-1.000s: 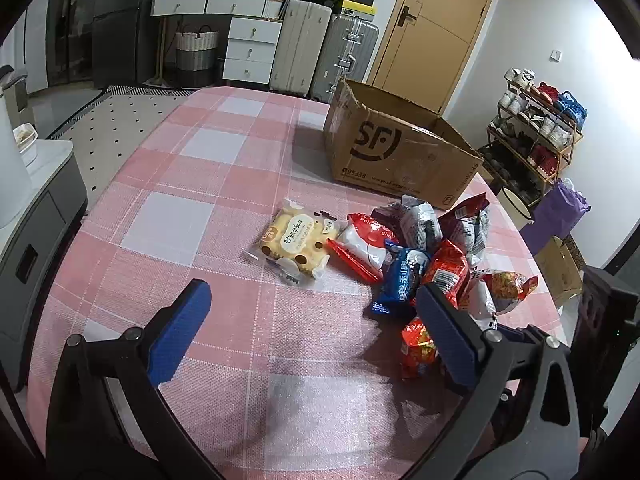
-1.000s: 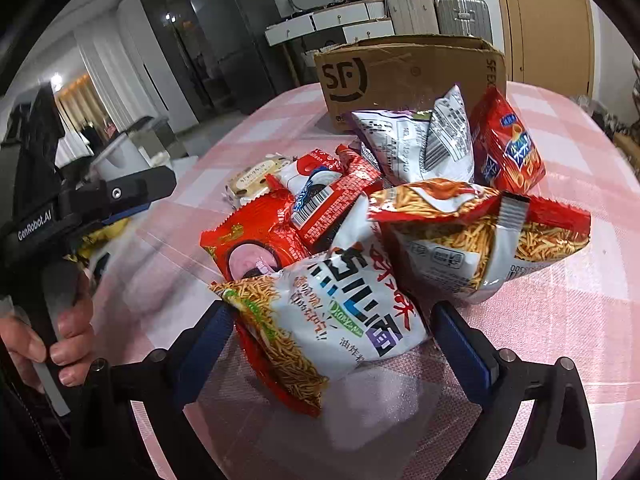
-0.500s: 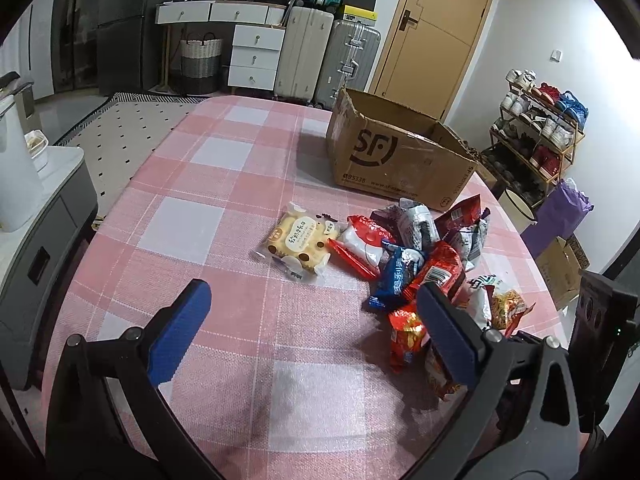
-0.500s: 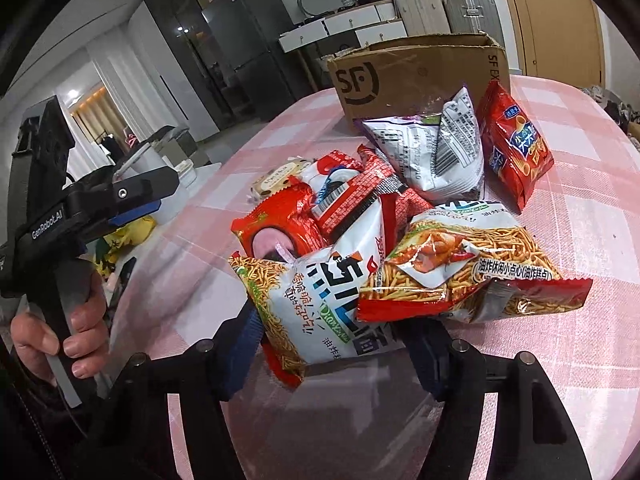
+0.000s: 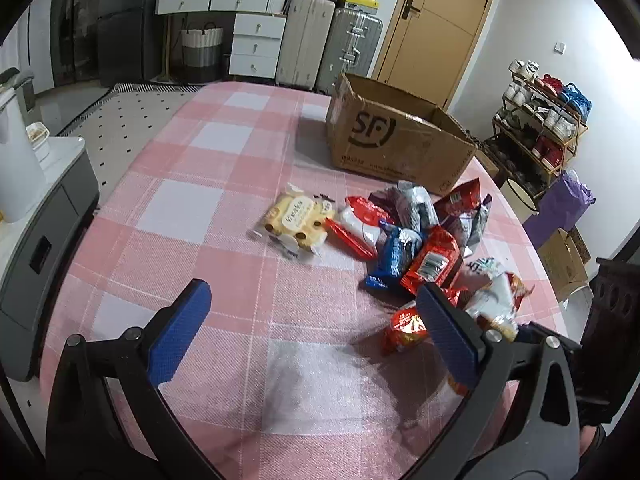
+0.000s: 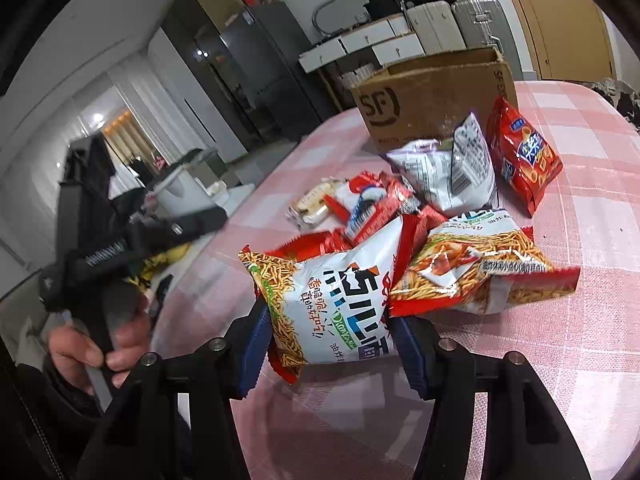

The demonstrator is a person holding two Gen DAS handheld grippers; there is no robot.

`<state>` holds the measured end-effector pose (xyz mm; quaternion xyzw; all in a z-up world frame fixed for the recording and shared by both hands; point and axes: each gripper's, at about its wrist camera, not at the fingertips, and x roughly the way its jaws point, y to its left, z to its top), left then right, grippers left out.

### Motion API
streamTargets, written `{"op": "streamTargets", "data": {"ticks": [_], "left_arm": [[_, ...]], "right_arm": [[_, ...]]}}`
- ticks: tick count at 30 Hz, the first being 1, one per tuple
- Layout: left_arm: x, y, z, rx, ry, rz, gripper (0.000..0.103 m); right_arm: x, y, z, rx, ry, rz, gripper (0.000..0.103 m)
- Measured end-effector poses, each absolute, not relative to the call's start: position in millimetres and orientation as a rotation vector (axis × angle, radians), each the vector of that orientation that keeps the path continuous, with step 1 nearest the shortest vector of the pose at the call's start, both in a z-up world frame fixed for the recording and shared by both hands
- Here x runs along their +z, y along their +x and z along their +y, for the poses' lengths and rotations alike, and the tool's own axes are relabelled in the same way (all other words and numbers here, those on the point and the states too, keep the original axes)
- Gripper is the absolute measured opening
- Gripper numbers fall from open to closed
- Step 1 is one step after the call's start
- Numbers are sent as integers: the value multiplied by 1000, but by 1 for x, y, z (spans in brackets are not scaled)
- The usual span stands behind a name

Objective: Organize snacks
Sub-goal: 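Lift the white bag with the right tool while the left tool grasps a red bag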

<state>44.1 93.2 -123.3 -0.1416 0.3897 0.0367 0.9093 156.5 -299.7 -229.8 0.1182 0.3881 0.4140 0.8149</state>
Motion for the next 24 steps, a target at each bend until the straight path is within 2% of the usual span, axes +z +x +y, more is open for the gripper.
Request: {"op": "streamTargets", "data": {"ticks": [8,24], "left_arm": [[-132,47,85,42,-308,845,102],[-155,56,39,-89,-308,913,102]], "right_arm": [[-205,158,-333,898,364,771,57],[-176,140,-372,853,373,661,57]]}}
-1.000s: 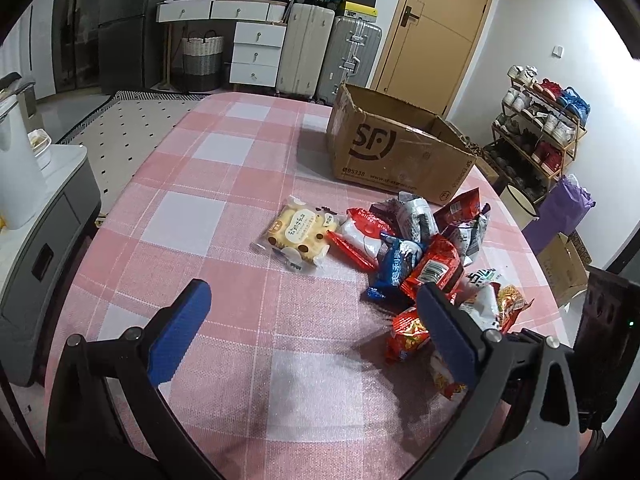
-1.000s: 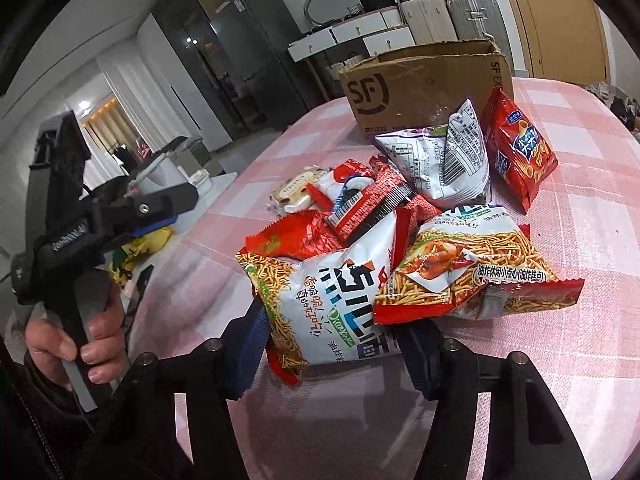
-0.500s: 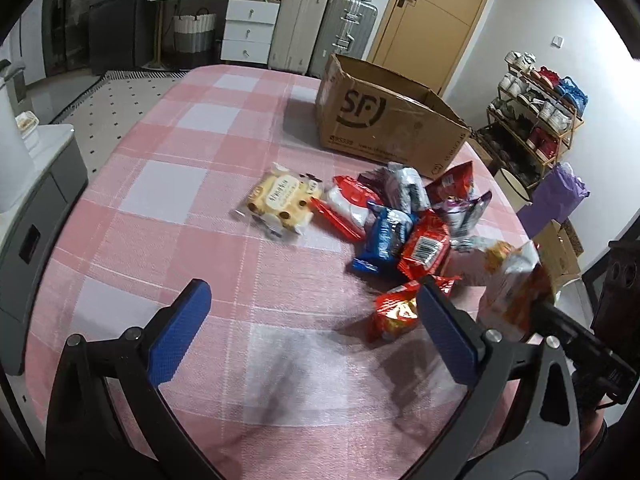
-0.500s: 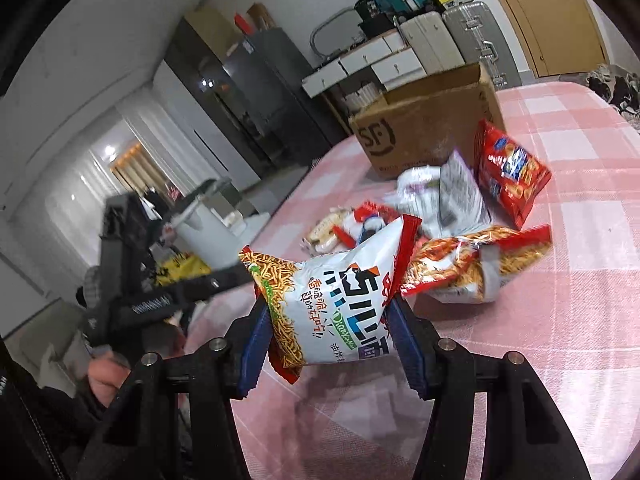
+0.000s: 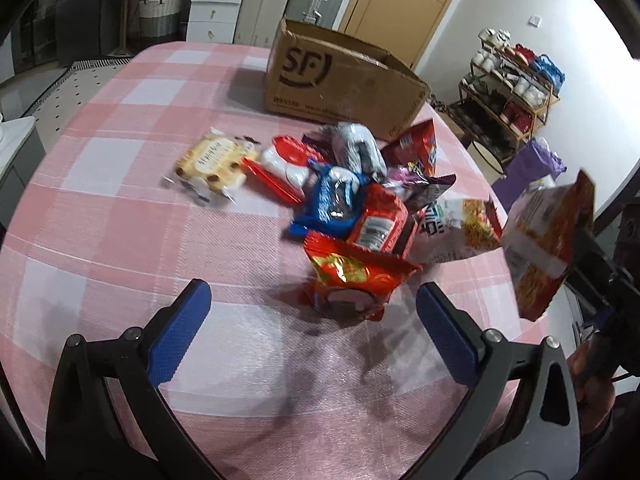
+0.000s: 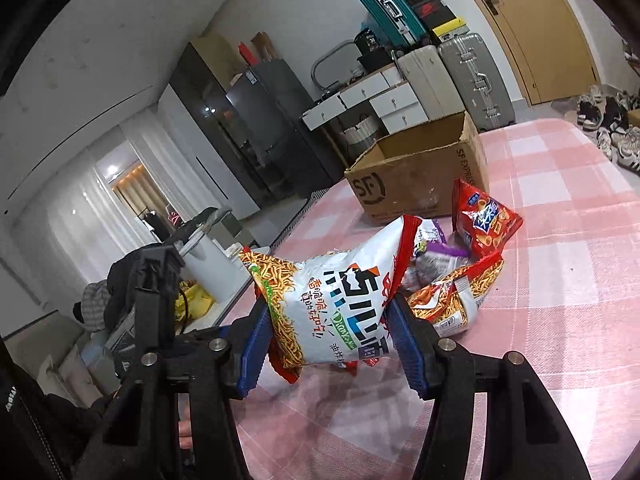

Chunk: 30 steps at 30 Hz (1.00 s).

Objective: Organize snacks
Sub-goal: 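Lift the white bag with the right tool while the left tool grasps a red bag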

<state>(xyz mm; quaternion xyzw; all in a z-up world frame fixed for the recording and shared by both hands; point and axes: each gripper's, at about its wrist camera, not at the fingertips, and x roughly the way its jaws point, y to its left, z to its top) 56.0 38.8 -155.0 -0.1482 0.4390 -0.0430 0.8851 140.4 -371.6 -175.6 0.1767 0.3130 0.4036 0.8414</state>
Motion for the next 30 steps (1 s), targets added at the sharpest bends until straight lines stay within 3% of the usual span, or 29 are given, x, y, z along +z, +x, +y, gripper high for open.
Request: {"op": "streamTargets", "data": {"ticks": [18,30], "left_arm": [[-184,87,21,-62,-256,971,102],[-186,90,21,-121,-291,960,77]], "right_arm": [[-183,141,-389,824,396,638,57],[-186,140,-392,815,398,651,57]]}}
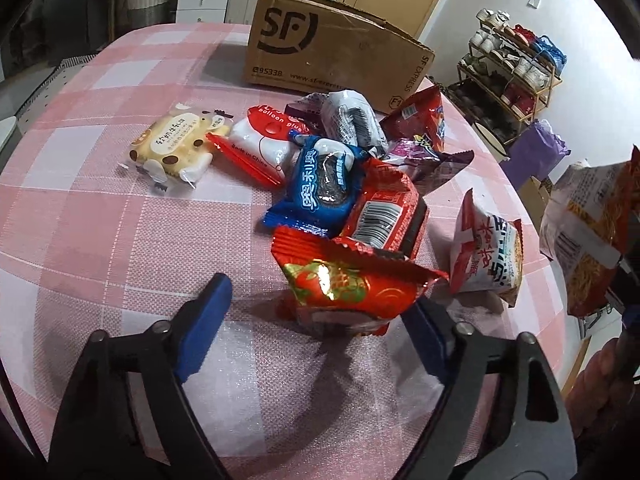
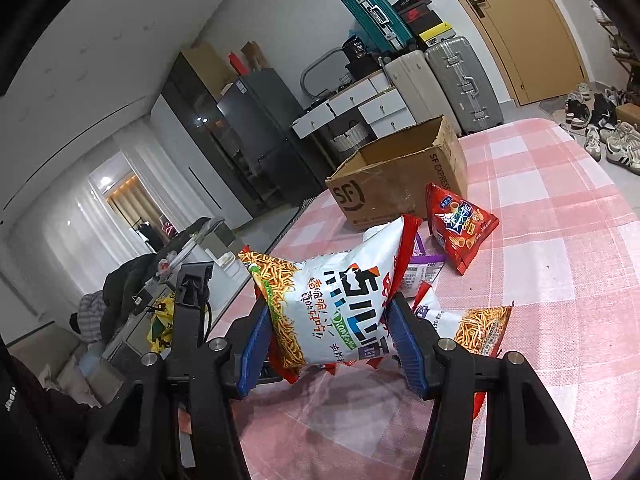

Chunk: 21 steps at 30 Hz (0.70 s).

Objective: Organize snacks
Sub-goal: 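Lift the white bag with the right tool while the left tool grasps a red bag, then carry both bags over the SF box and open both tools to drop them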

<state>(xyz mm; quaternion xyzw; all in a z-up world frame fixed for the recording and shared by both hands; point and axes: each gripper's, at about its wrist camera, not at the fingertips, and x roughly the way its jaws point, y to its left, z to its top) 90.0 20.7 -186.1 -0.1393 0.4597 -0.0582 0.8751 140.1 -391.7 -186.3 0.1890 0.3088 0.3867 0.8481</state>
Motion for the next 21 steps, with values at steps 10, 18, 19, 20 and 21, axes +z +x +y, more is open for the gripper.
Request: {"op": "streamTargets", "data": {"ticks": [10,18,19,20,21], "left_arm": [[-178,83,23,-204,-291,925,42],[-170,74,34,-206,-300,903,42],[-168,72,36,-205,-301,898,42],[-167,69,37,-205,-301,894,42],[-165,68,39,-205,-301,890,42]], "right_arm": [[-182,139,-390,809,384,650,57],[-174,137,-383,810,362,648,57],[-173,138,-381,810,356,648,57],[-172,138,-380,812,354,647,57],[-171,138,-379,813,351,647,57]]}}
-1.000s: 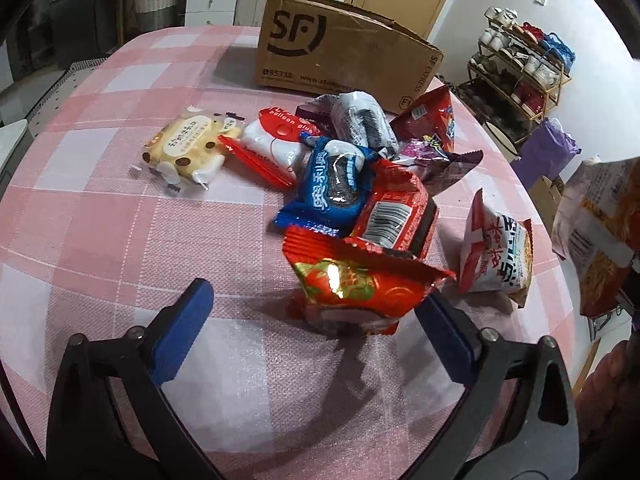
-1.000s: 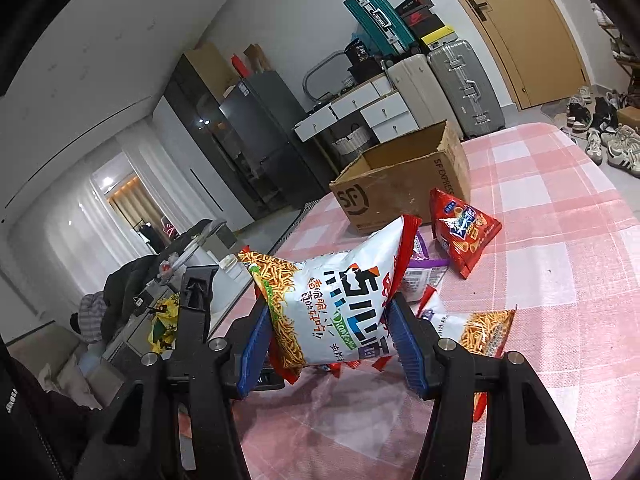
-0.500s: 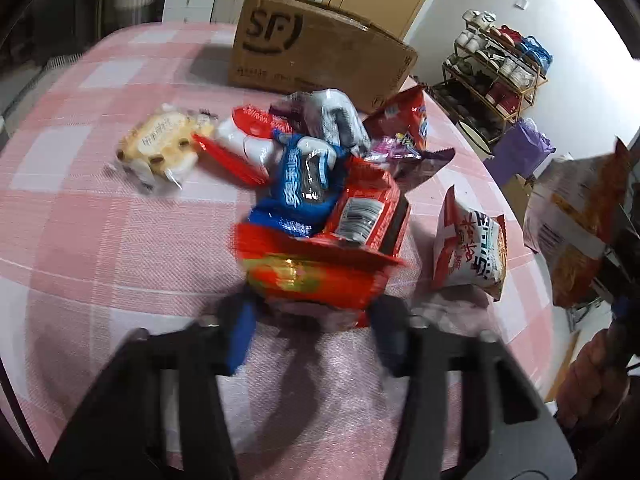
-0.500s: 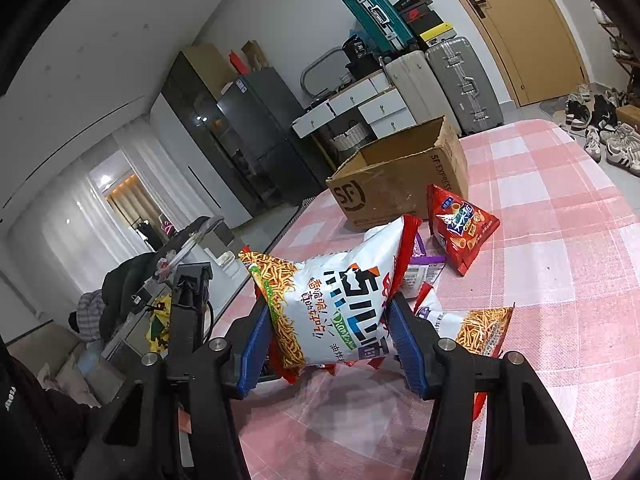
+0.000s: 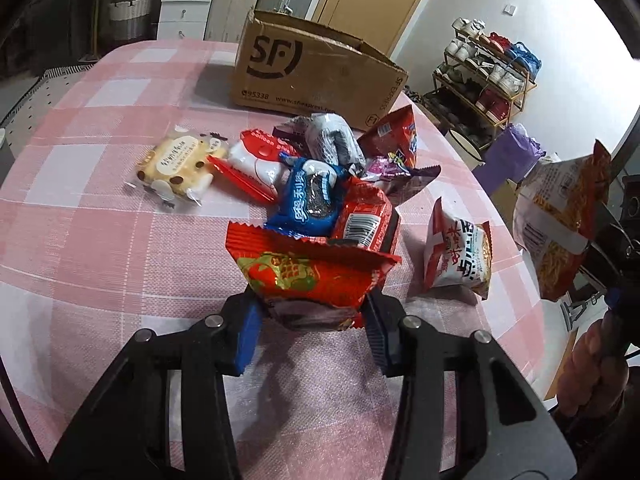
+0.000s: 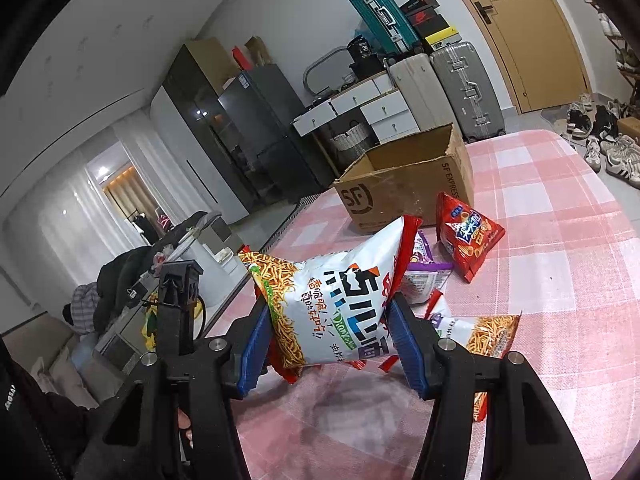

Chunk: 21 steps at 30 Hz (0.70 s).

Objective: Organize snacks
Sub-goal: 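Carry both bags over the SF box and open both tools to drop them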

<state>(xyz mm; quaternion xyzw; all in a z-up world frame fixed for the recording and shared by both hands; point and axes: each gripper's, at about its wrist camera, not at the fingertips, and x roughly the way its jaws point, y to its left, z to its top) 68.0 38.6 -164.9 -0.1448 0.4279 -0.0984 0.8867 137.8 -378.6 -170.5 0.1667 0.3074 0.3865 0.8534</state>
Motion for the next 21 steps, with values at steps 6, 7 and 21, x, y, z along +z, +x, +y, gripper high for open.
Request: {"op": "streamTargets", "data": {"ticks": [6,7,21], "left_arm": [[-145,65,48,-204,-282,862,42],[-140,66,50,-202,-276,854,42],[-59,120,66,-218,-270,741,42]], "right_arm": [[-162,142,-368,826,329,636,57],[-160,143,-366,826,322,632,57],[-117,204,-338,835,280,563,57]]}}
